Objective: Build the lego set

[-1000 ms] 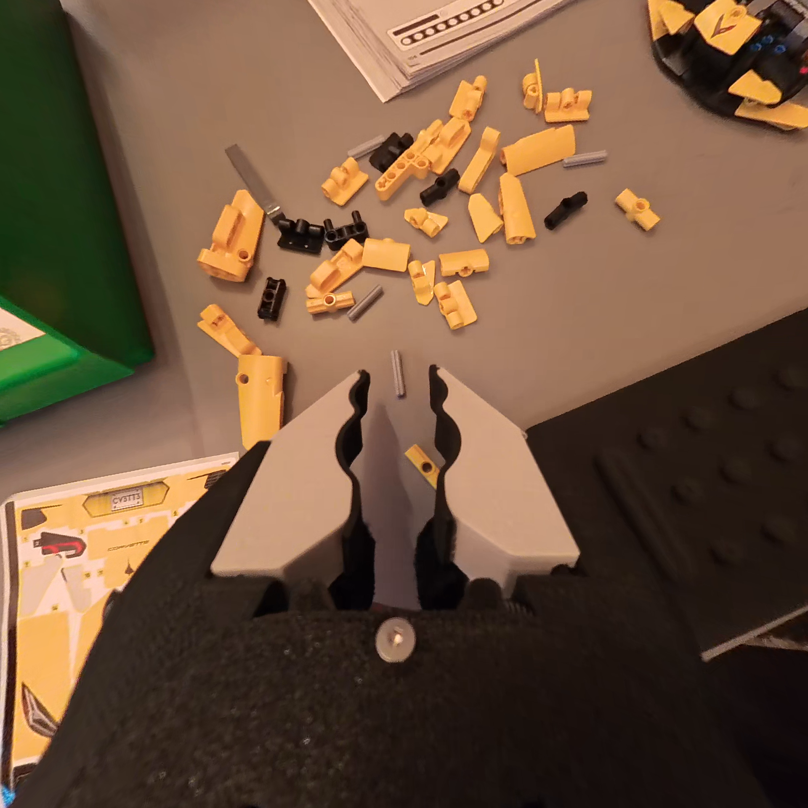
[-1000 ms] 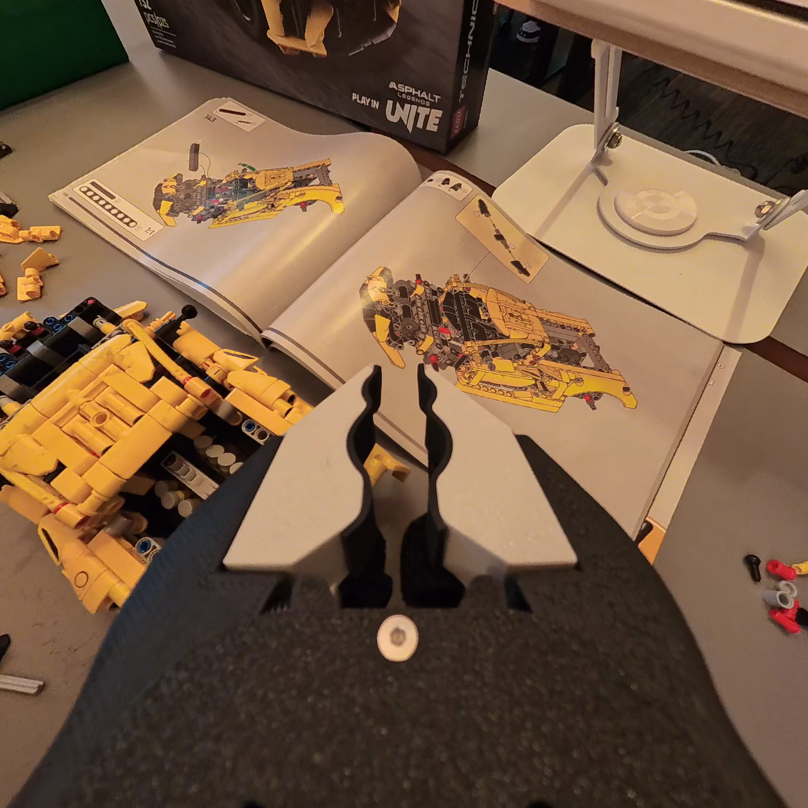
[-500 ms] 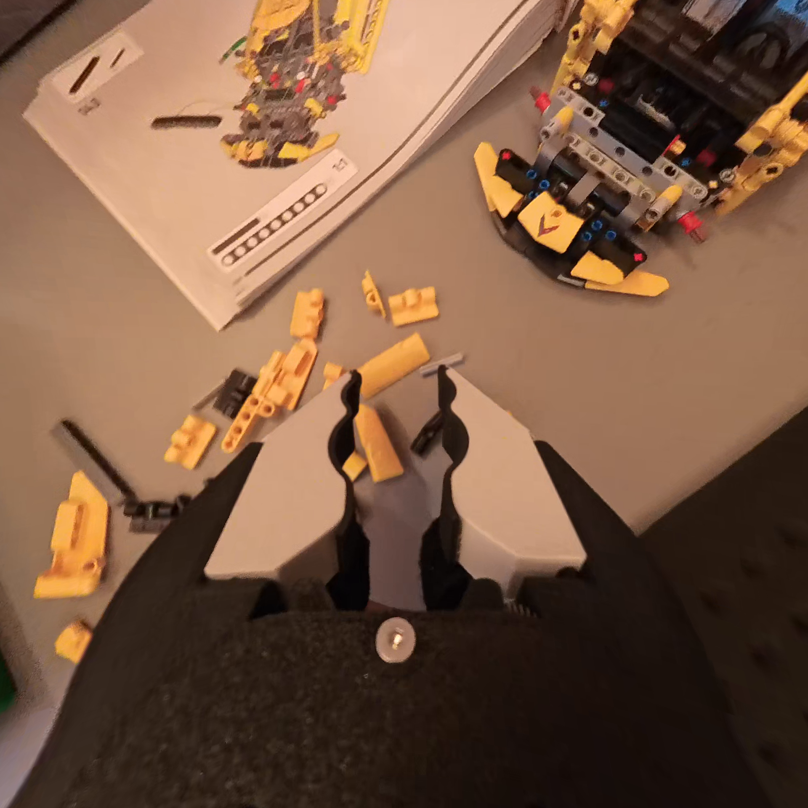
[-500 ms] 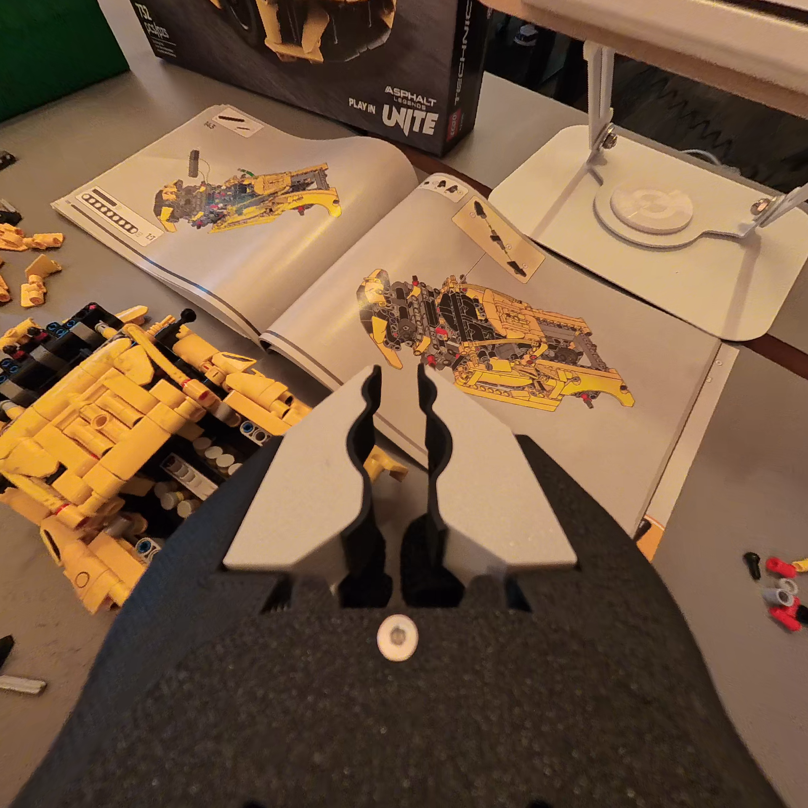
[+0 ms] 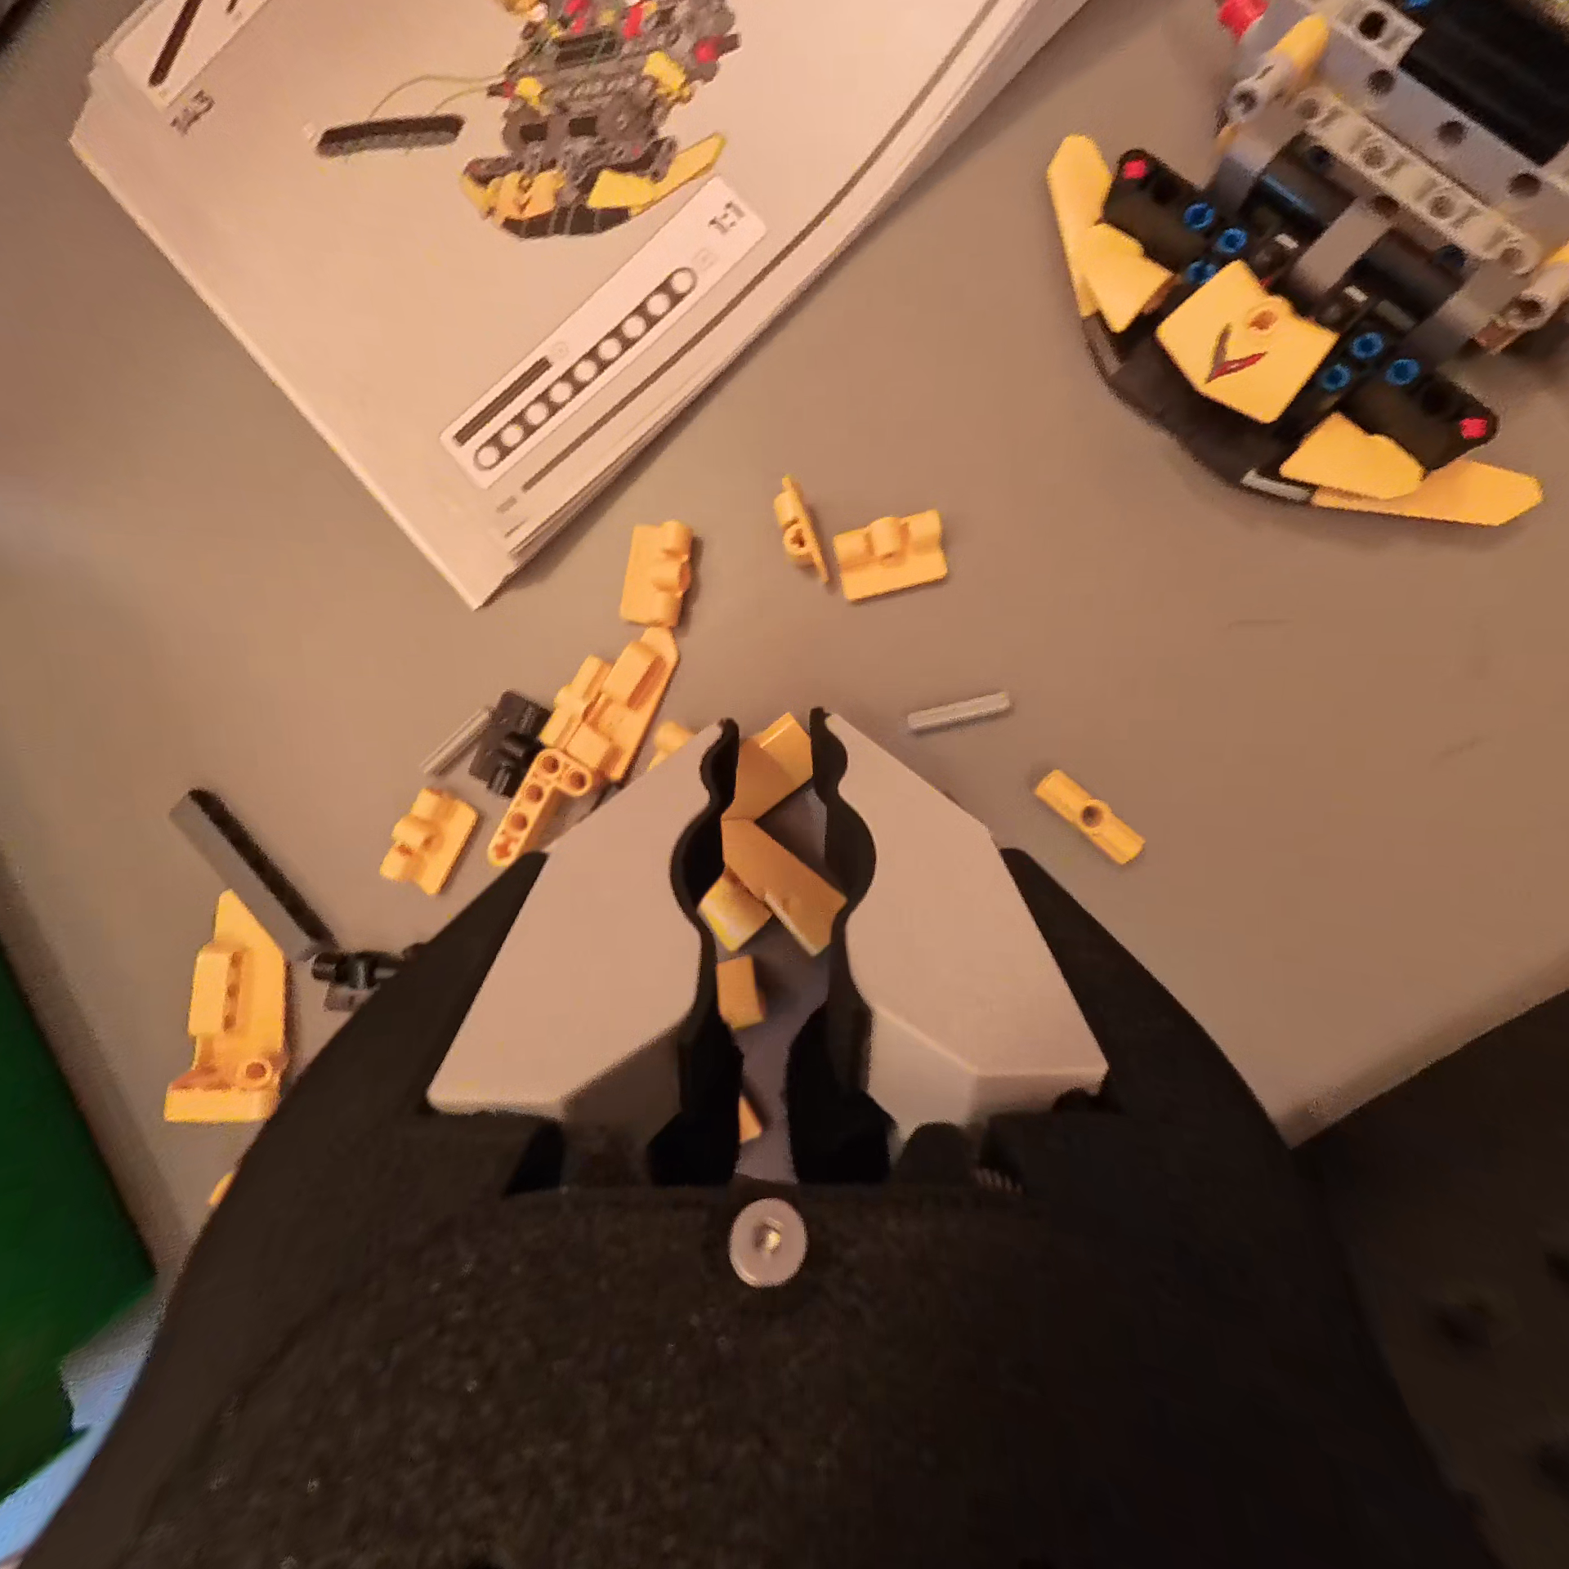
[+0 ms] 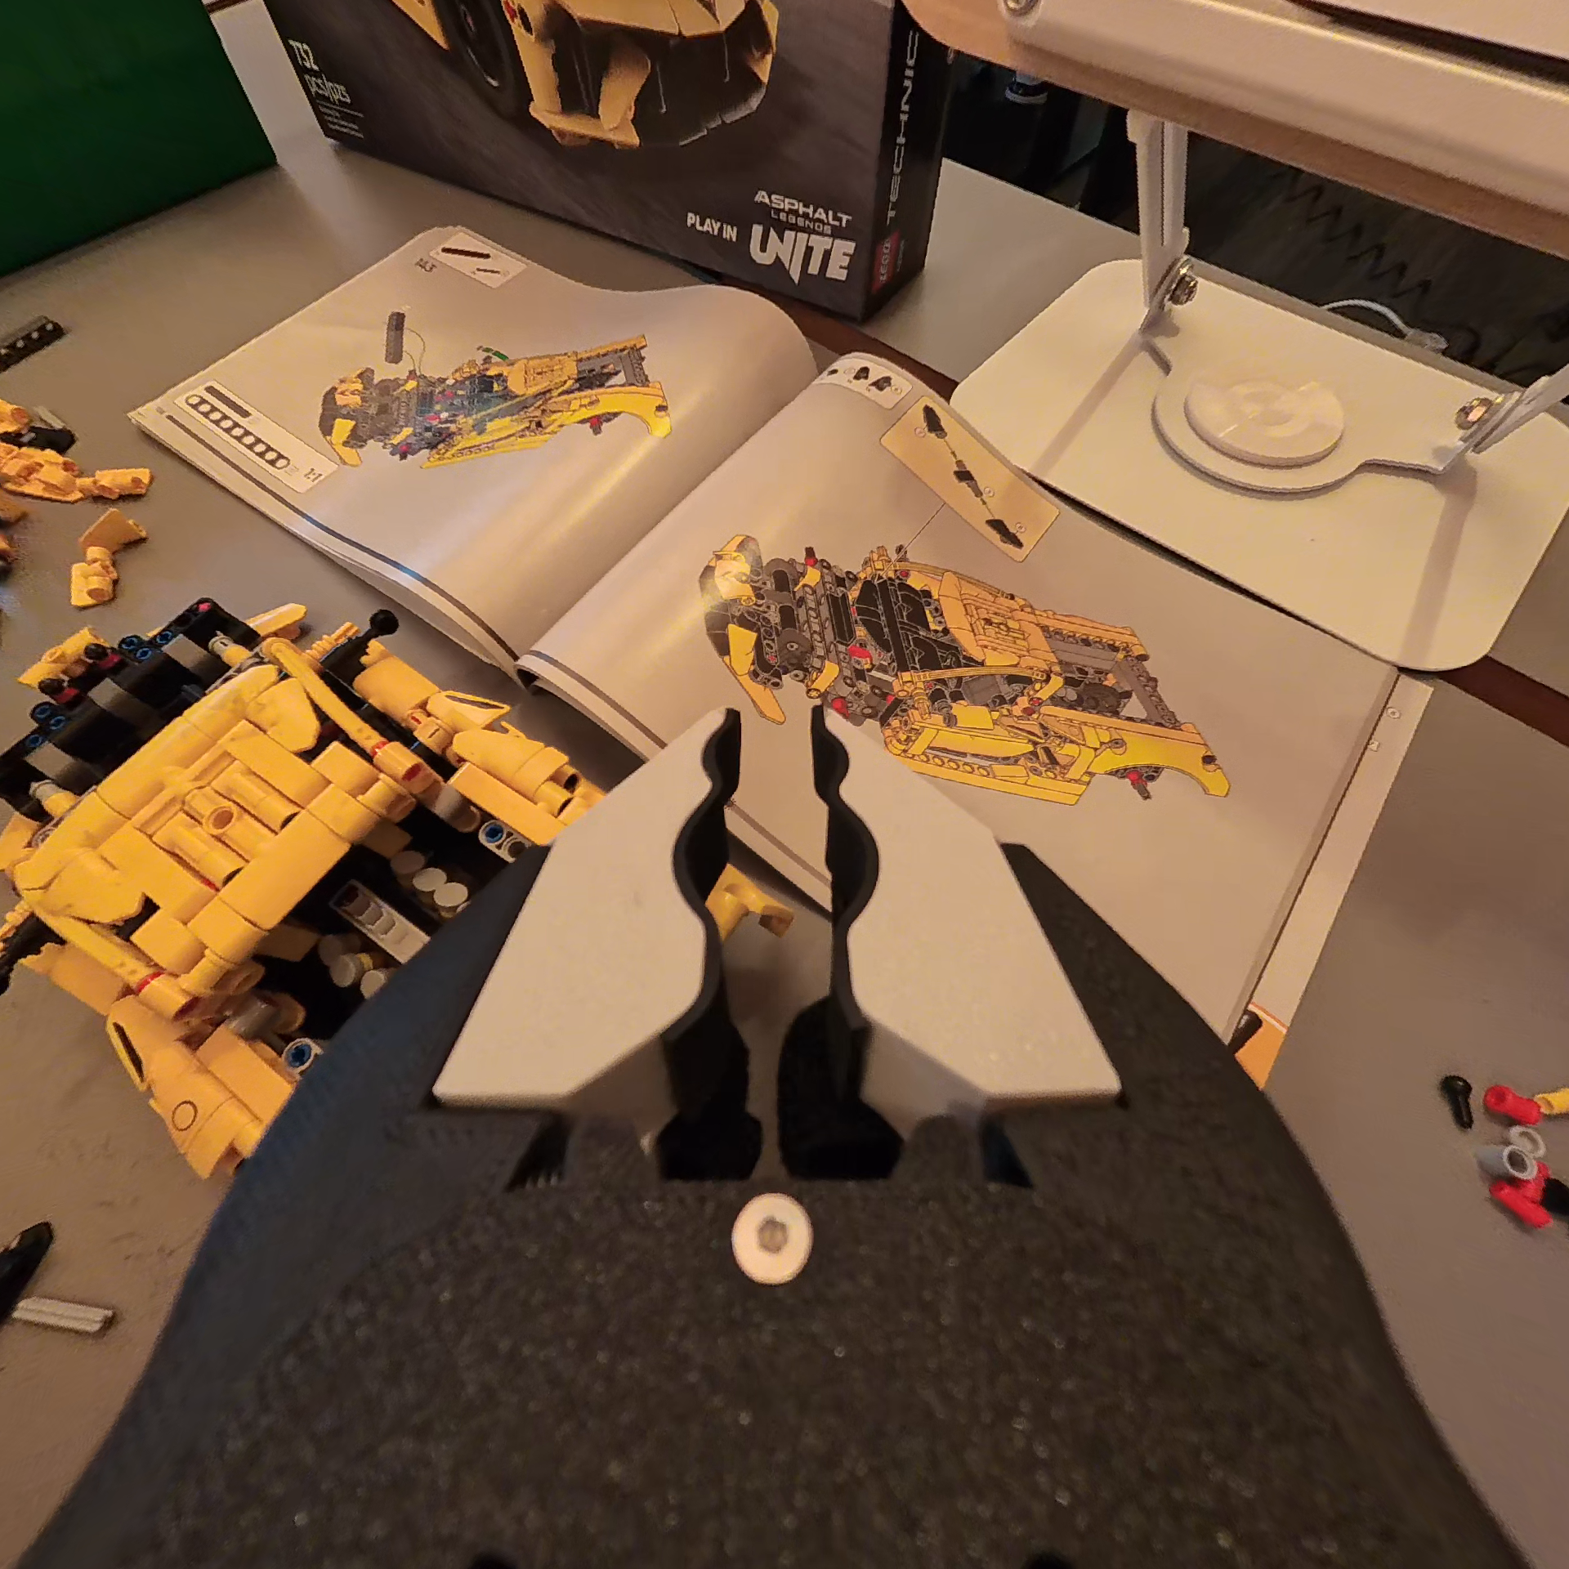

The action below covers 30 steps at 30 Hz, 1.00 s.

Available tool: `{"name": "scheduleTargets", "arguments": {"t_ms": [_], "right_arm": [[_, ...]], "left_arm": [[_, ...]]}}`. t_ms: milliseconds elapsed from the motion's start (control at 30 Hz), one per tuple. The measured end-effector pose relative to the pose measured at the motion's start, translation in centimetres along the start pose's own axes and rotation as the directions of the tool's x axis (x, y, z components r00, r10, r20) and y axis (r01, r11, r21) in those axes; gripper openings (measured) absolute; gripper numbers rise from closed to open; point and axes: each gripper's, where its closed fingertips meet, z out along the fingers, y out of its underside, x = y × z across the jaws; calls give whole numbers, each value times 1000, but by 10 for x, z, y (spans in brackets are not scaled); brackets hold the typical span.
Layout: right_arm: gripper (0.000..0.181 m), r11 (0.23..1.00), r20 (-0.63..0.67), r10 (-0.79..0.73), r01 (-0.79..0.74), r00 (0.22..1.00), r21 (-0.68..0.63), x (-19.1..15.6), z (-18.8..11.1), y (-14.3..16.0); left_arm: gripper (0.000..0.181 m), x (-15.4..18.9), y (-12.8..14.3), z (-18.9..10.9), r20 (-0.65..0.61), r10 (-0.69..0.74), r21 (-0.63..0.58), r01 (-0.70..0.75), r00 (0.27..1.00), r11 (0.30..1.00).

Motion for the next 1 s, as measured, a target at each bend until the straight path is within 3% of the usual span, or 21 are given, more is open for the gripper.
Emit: {"name": "scheduleTargets", "arguments": {"t_ms": [100,200,333,433,500,700,833,1000], "right_arm": [[15,1000,-2,-4,4,1000,-1,0,0,0],[18,1000,-14,-28,28,1000,-11,5,-6,-1],[29,983,-147,-168,156,975,-92,41,-68,-6],[30,973,-265,-191,146,945,-179,72,-127,23],[28,969,-318,-173,104,932,-223,87,-157,56],[29,948,-338,-2,-106,941,-301,87,-195,170],[27,954,-322,91,-175,942,-244,81,-209,192],[23,964,-320,121,-188,940,-186,80,-223,183]], "left_arm": [[18,-5,2,-3,23,-25,4,25,999,1000],[27,12,-13,-13,0,-26,65,26,1000,998],[29,59,-43,-41,-101,-45,240,68,994,968],[29,89,-57,-53,-188,-88,345,150,978,927],[29,95,-57,-51,-180,-115,376,176,977,910],[28,92,-59,-43,-165,-181,433,236,970,870],[28,92,-60,-46,-202,-193,450,266,960,853],[28,91,-50,-57,-158,-215,452,264,964,852]]}}
